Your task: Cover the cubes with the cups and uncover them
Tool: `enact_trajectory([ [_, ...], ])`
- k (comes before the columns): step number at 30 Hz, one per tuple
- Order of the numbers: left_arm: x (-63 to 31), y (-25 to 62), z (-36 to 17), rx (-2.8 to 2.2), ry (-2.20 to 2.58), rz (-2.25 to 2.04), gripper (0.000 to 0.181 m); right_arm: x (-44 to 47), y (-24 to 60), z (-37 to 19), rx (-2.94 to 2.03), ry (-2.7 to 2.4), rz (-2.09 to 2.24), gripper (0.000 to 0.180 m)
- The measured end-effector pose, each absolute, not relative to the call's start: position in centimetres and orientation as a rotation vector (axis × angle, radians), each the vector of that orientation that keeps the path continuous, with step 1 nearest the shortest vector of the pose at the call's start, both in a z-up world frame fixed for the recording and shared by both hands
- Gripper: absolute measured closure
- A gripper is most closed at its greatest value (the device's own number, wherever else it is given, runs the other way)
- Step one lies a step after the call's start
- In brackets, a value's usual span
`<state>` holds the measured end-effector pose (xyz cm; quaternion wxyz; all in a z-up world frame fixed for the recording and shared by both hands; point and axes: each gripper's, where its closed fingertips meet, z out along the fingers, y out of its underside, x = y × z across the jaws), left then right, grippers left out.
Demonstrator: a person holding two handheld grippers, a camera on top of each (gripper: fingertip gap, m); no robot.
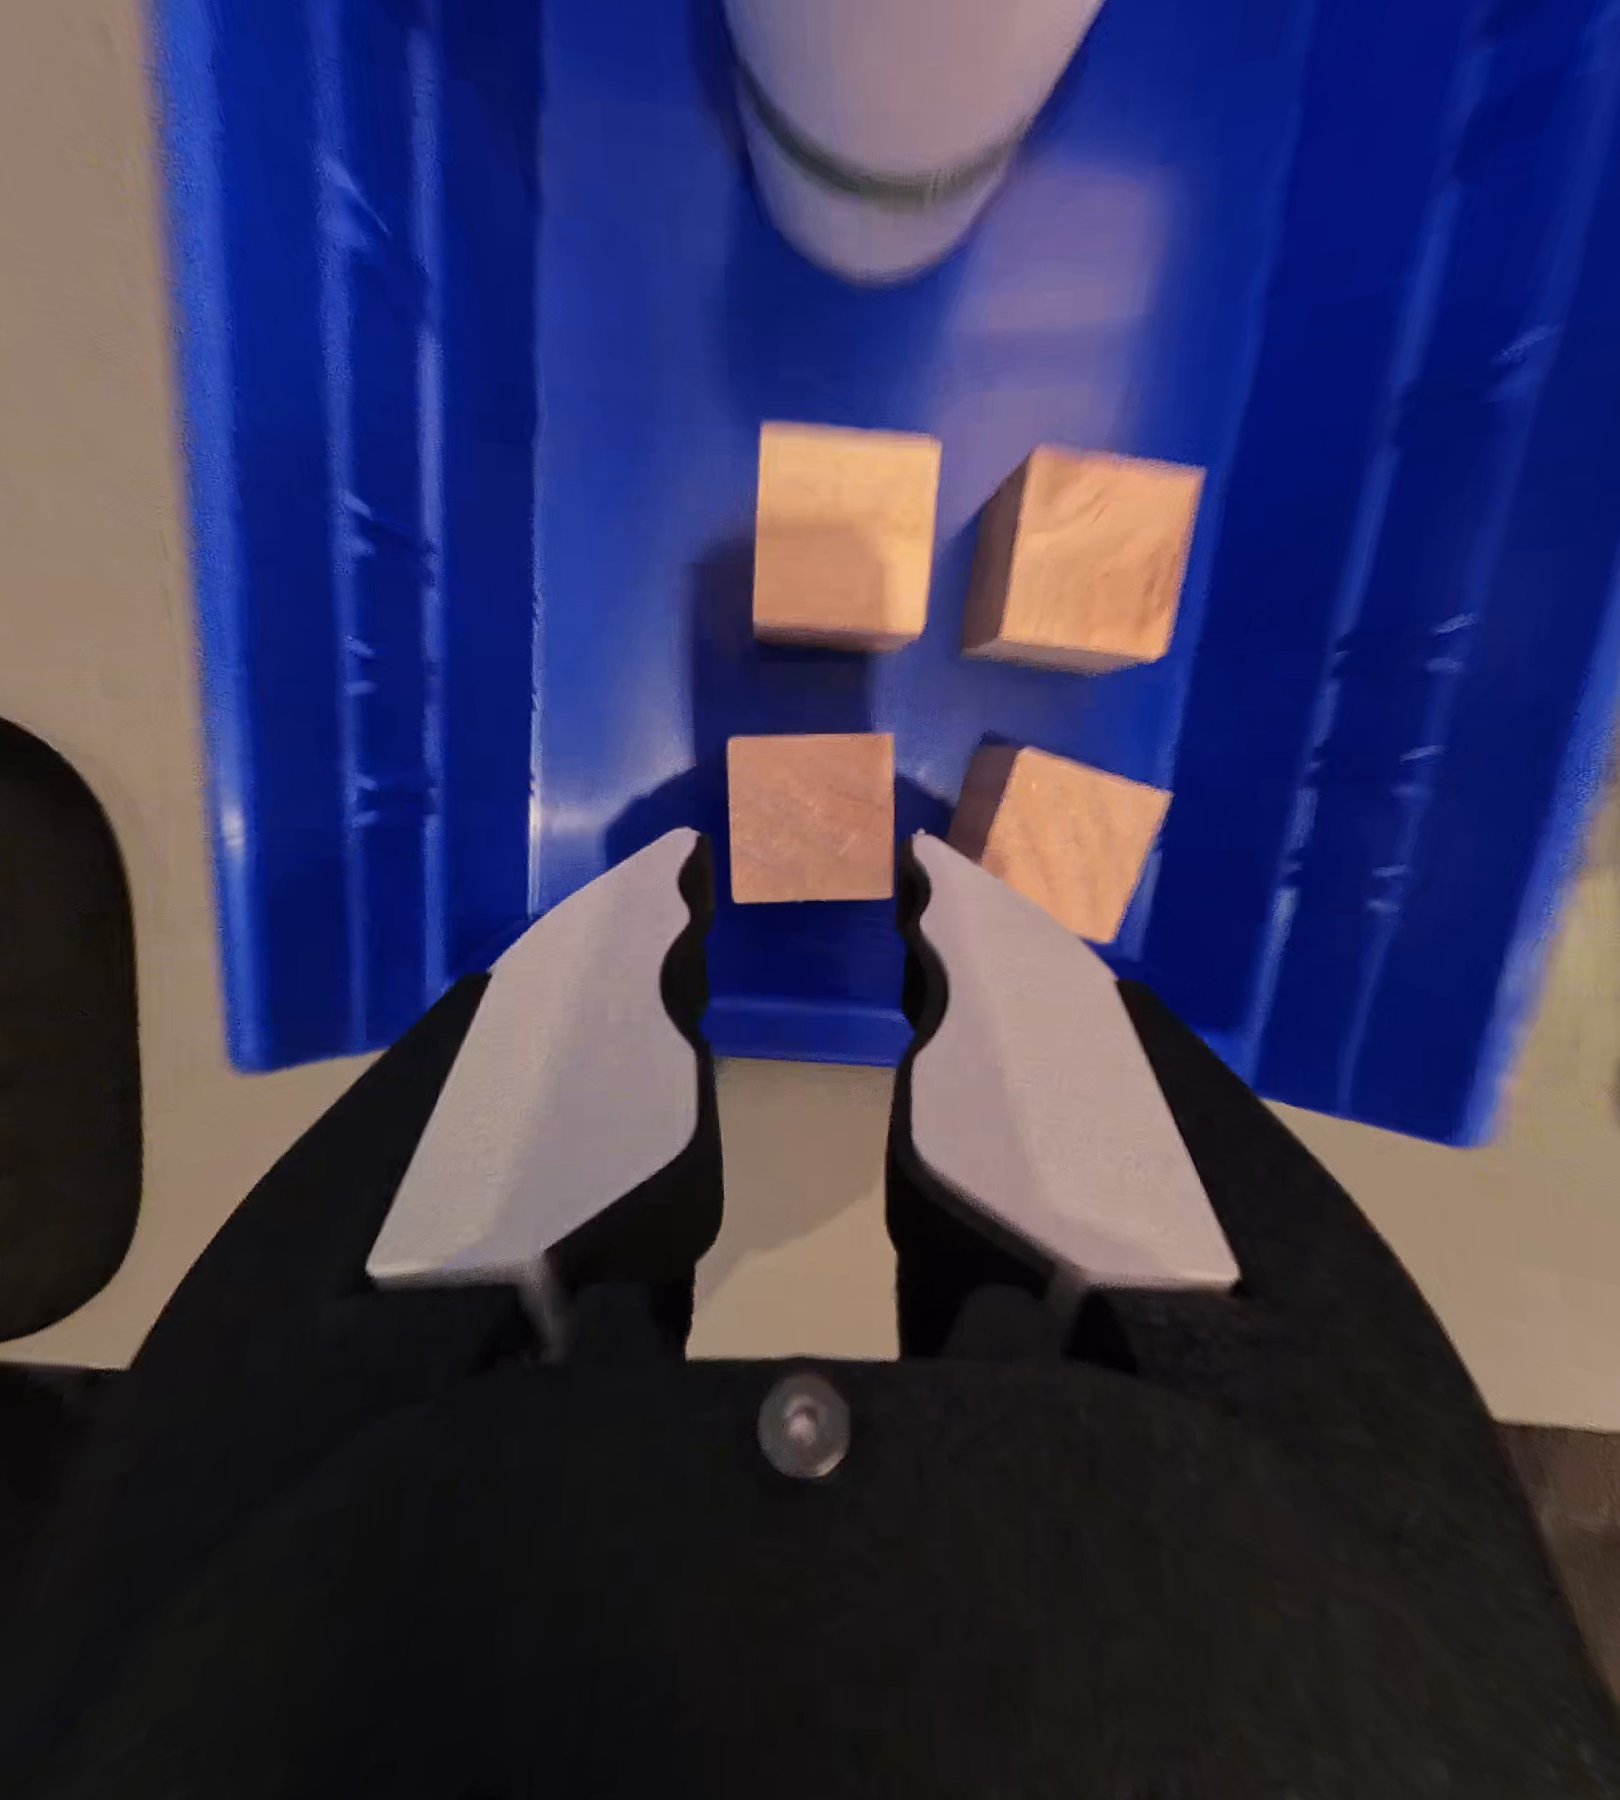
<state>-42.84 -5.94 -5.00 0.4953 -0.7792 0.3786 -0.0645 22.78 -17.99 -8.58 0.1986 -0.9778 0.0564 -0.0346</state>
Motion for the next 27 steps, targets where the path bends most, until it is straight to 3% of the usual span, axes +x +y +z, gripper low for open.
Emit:
enact_trajectory([
  [5,-43.1,-5.8,-4.7,-1.887,0.903,-0.145,0.121,27.5,-16.7,1.6,-2.245,0.062,-0.456,0.141],
  [7,-42.9,-5.9,-4.9,-1.890,0.906,-0.144,0.121,29.7,-16.9,2.4,-2.211,0.098,-0.458,0.134],
  [17,-42.8,-6.4,-4.7,-1.894,0.915,-0.089,0.121,35.7,-17.0,-7.7,-2.756,0.285,-0.302,0.138],
  [22,-45.8,-5.6,-4.5,-1.931,0.861,0.005,0.120,35.5,-16.8,-11.0,-2.861,0.356,-0.199,0.162],
  [27,-51.0,-4.0,-3.2,-1.997,0.667,0.086,0.116,35.2,-16.6,-11.3,-2.876,0.427,-0.080,0.167],
])
